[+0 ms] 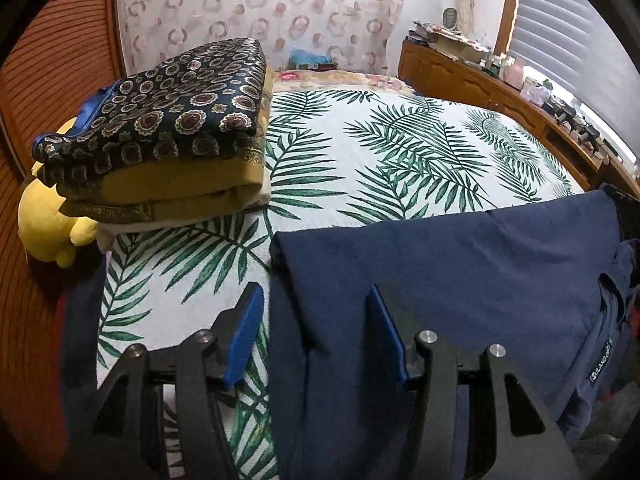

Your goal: Fold small clothes

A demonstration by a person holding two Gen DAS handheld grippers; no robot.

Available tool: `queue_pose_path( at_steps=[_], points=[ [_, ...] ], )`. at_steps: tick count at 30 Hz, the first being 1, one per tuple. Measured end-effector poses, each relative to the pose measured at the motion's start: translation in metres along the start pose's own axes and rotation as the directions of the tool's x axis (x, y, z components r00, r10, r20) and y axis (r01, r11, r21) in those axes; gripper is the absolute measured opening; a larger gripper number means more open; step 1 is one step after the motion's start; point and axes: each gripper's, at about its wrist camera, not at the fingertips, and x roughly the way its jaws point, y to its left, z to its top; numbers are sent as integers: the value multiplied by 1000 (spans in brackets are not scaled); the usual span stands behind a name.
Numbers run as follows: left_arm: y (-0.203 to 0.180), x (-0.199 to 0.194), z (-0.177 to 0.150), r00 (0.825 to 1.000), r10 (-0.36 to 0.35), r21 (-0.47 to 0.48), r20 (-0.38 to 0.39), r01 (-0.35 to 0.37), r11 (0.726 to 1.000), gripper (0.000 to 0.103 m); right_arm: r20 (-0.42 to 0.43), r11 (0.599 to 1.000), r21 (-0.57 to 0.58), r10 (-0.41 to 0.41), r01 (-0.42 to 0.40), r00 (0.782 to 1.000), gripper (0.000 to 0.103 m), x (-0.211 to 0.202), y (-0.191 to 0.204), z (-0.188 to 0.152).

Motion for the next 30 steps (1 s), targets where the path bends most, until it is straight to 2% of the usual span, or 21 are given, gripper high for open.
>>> queue_pose_path(
  at_steps=[4, 8, 11, 13, 14, 18, 26, 30],
  points=[
    [0, 1, 1, 1000, -2, -1, 1, 2, 1000, 54, -50, 1000, -15, -8, 7, 999, 3, 8, 0, 0],
    [0, 1, 1, 1000, -1, 0, 0, 1, 1000, 54, -51, 999, -37, -5, 4, 999, 3, 7, 5, 1],
    [0, 1, 1, 1000, -1, 0, 1, 1, 1000, 54, -50, 998, -67, -17, 14, 999, 9, 7, 10, 2],
    [0, 1, 1, 1000, -2, -1, 1, 2, 1000, 54, -52, 996, -81, -26, 22, 998, 20, 9, 12, 2],
    [0, 1, 1, 1000, -1, 0, 1, 1, 1000, 54, -56, 996, -85, -27, 22, 998, 33, 11, 12, 1],
    [0, 1, 1, 1000, -1, 0, 1, 1, 1000, 55, -88, 996, -89, -19, 11, 996, 52, 20, 13, 0],
    [-1, 2, 1, 1000, -2, 1, -2, 2, 1000, 55, -173, 996, -94, -31, 15, 984, 57, 45, 11, -17],
    [3, 2, 5, 1000, -13, -13, -27, 13, 1000, 55, -162, 995, -96, -26, 10, 986, 59, 46, 9, -22]
  ],
)
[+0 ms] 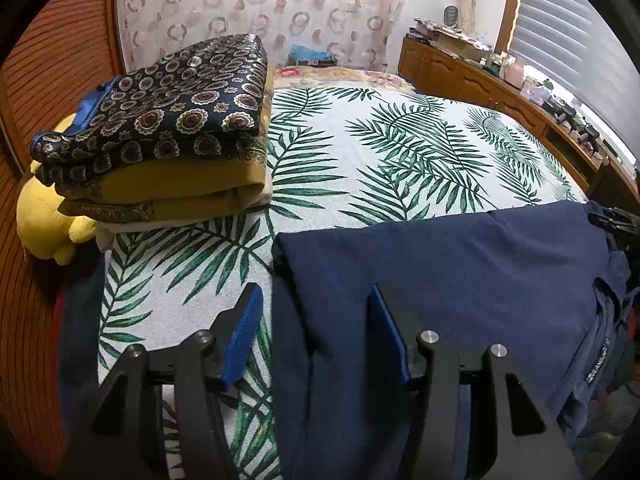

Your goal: Fold small clothes

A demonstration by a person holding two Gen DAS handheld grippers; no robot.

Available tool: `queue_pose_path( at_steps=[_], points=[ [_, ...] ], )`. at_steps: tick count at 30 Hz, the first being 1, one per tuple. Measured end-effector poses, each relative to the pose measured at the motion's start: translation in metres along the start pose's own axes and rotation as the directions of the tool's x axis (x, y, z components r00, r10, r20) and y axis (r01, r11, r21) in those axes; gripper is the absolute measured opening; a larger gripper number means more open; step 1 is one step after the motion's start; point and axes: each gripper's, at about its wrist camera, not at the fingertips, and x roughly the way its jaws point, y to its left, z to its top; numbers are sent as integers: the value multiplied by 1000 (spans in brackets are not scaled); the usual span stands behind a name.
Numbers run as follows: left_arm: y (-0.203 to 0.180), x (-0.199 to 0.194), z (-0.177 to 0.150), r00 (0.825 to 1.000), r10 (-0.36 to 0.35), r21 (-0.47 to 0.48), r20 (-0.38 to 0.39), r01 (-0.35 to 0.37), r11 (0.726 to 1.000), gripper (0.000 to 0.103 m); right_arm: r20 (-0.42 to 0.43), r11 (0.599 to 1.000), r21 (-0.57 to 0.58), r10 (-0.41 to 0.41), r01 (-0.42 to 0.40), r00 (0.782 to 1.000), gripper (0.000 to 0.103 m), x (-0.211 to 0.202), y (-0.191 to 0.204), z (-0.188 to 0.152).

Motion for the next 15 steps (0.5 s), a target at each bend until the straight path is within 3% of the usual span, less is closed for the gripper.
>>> queue_pose_path(
  at_steps=[15],
  points=[
    [12, 12, 20, 999, -41, -31, -5, 41, 999, 55, 0, 1000, -9, 14, -14, 1000, 65, 1, 2, 0]
  ],
)
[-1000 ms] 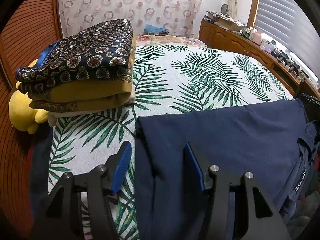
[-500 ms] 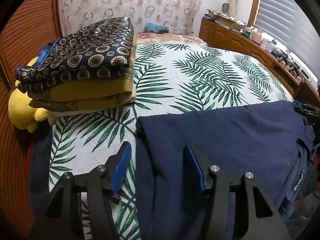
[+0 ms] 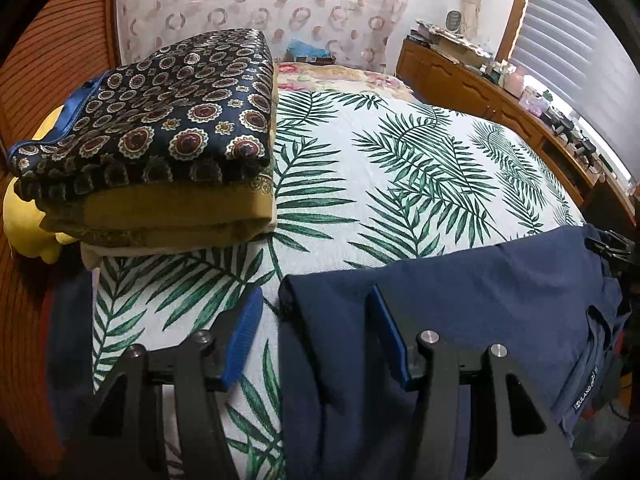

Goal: Fold small clothes
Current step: 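Lift the shirt high with both grippers holding its hem corners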

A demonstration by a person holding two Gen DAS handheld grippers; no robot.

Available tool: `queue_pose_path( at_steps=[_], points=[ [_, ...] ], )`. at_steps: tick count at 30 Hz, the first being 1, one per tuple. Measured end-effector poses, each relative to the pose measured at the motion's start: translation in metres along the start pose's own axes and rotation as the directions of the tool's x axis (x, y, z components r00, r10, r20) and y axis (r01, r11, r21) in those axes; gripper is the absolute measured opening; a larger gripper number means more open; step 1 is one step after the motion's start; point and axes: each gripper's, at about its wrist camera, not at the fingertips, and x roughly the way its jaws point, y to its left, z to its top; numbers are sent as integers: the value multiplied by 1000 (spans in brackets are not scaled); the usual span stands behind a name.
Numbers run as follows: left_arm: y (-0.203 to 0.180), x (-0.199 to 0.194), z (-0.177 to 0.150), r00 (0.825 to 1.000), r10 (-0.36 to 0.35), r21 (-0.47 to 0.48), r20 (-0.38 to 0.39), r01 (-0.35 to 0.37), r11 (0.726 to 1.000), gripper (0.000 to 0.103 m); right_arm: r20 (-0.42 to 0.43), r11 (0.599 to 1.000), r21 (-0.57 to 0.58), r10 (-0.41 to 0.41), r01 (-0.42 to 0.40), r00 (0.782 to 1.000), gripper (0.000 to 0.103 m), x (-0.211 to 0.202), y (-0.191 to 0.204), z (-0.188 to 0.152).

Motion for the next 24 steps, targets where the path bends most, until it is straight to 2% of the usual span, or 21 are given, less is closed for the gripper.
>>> queue_pose_path(
  at_steps=[9, 16, 17, 18, 19, 21, 24],
  points=[
    [-1, -1, -4, 1000, 0, 15, 15, 0, 1000, 53, 0, 1000, 0, 0, 0, 1000, 65, 0, 0, 0],
    [-12, -2, -8, 1000, -14, 76, -1, 14, 997, 30, 2, 1000, 0, -4, 4, 1000, 65, 0, 0, 0],
    [-14, -3, -9, 1000, -24, 79, -5, 24, 997, 22, 6, 1000, -8, -7, 7, 1000, 57, -1, 2, 0],
    [-15, -3, -10, 1000, -28, 82, -8, 28, 996, 16, 11, 1000, -28, 10, -10, 1000, 44, -2, 5, 0],
    [-17, -5, -11, 999, -34, 85, -12, 35, 996, 10, 12, 999, -44, 23, -23, 1000, 38, -3, 8, 0],
    [-21, -13, -13, 999, -47, 89, 5, 47, 995, 8, 5, 998, -51, 49, -48, 999, 17, -7, 12, 0],
    [-30, -40, -18, 993, -63, 90, 97, 54, 994, 7, 27, 994, -66, 92, -90, 995, 9, -21, 20, -2]
  ],
)
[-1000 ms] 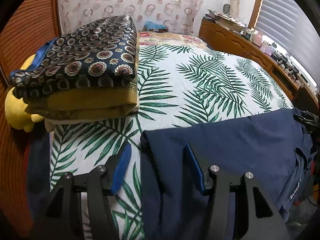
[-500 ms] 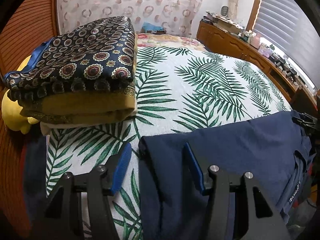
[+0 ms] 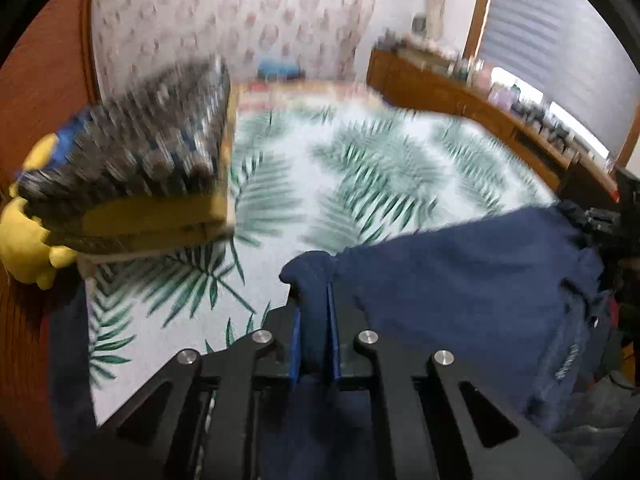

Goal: Fold small clothes
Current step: 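Lift the shirt high with both grippers holding its hem corners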

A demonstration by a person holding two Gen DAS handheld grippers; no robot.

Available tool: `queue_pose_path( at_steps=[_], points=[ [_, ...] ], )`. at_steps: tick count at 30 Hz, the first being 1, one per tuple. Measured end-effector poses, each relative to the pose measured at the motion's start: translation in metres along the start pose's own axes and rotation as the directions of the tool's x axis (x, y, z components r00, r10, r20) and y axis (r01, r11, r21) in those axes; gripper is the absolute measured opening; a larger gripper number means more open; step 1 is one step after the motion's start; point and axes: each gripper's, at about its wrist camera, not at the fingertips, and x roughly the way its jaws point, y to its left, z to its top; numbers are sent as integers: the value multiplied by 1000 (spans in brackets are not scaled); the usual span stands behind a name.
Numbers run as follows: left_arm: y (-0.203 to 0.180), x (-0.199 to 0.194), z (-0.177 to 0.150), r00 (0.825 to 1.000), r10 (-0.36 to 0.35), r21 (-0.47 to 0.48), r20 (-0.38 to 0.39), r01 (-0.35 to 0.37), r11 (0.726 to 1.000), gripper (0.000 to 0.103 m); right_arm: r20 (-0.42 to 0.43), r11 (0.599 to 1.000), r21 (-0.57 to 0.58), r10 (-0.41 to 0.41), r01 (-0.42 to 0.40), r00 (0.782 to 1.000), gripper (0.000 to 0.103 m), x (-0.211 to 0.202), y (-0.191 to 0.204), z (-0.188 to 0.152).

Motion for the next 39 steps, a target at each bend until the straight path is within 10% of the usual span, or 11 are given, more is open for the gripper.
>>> queue_pose_path(
  at_steps=[9, 17, 39],
  points=[
    [-36, -144, 0, 937, -60, -32, 344, 76, 997, 7, 273, 998, -37, 52, -43, 961, 8, -112, 41, 11],
    [-55, -229, 22, 874, -119, 12, 471, 128, 992, 7, 411, 995, -85, 87, -58, 907, 7, -214, 67, 33],
    [-58, -372, 92, 644, -93, 112, 759, 12, 994, 7, 761, 991, -125, 66, 46, 646, 7, -419, 82, 115]
  ],
)
